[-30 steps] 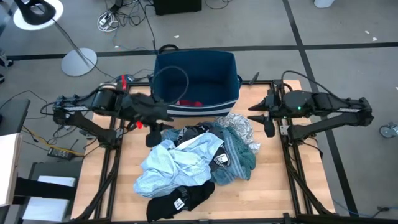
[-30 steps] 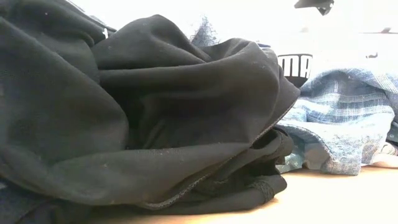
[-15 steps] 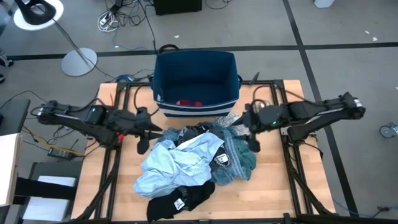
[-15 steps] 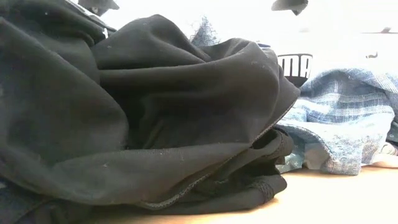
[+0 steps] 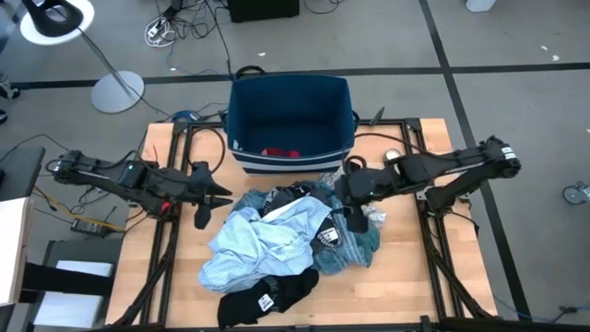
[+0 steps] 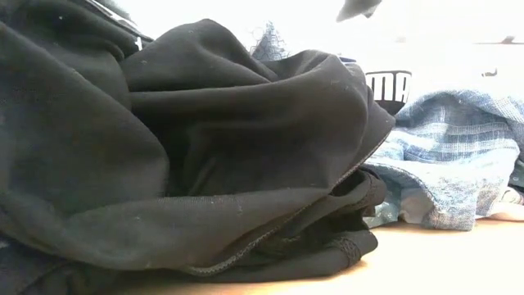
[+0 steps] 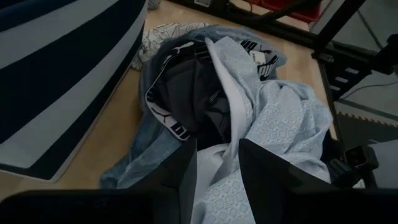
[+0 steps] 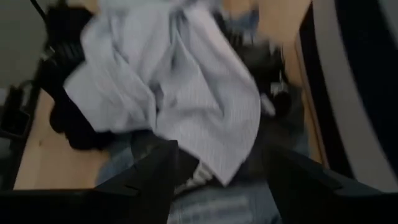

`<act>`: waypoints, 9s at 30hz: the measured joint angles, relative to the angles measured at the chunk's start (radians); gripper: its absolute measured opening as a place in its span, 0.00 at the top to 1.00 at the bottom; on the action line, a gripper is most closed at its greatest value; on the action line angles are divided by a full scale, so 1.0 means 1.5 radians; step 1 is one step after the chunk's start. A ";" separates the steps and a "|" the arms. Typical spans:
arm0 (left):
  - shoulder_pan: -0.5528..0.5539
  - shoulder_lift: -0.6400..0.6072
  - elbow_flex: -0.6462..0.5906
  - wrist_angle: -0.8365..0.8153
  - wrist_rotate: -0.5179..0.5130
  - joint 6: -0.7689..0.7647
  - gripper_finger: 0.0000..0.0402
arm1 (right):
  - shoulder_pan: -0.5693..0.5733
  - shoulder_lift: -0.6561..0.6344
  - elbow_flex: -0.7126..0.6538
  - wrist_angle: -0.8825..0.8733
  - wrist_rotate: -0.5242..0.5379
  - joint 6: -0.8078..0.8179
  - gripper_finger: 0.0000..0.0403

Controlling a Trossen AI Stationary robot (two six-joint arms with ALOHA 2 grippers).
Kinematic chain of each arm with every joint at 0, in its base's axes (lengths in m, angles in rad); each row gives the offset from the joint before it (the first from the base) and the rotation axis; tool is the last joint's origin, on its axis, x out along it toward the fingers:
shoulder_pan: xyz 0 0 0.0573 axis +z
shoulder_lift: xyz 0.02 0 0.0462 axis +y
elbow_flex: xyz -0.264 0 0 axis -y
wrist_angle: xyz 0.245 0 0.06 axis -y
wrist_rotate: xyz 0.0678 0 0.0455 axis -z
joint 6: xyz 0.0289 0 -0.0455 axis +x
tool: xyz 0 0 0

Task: Sort clothes
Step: Put the gray boxer into the blue laundry organizer, then put the light blue shirt into the blue laundry organizer

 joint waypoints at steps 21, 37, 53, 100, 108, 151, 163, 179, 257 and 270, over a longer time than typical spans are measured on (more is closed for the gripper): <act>0.000 0.018 0.000 0.004 -0.027 0.012 0.69 | 0.042 0.019 -0.106 -0.023 -0.007 0.248 0.43; 0.000 0.018 0.000 0.004 -0.029 0.005 0.69 | 0.043 0.128 -0.113 0.024 -0.036 0.240 0.48; 0.000 0.018 0.000 0.005 -0.035 0.002 0.69 | 0.045 0.023 -0.030 -0.065 0.036 0.184 0.99; 0.000 0.018 0.000 0.004 -0.048 0.003 0.69 | 0.013 0.067 0.259 -0.120 0.237 -0.008 1.00; 0.000 0.018 0.000 0.003 -0.058 0.002 0.69 | 0.002 0.067 0.399 -0.074 0.296 -0.120 1.00; 0.001 0.092 0.001 0.003 -0.133 -0.001 0.69 | -0.415 0.074 0.238 0.376 -0.074 -0.132 0.99; 0.001 0.095 0.001 0.003 -0.142 -0.013 0.69 | -0.447 0.074 0.086 0.125 -0.157 0.006 0.90; -0.004 0.104 0.001 0.013 -0.081 -0.074 0.69 | -0.445 0.071 0.212 -0.102 -0.186 -0.039 0.54; -0.083 0.320 0.079 -0.002 0.065 -0.031 0.70 | -0.120 -0.431 -0.307 0.038 0.026 0.223 0.56; -0.082 0.372 0.100 -0.039 0.100 -0.034 0.97 | -0.085 -0.431 -0.307 0.037 0.065 0.240 0.56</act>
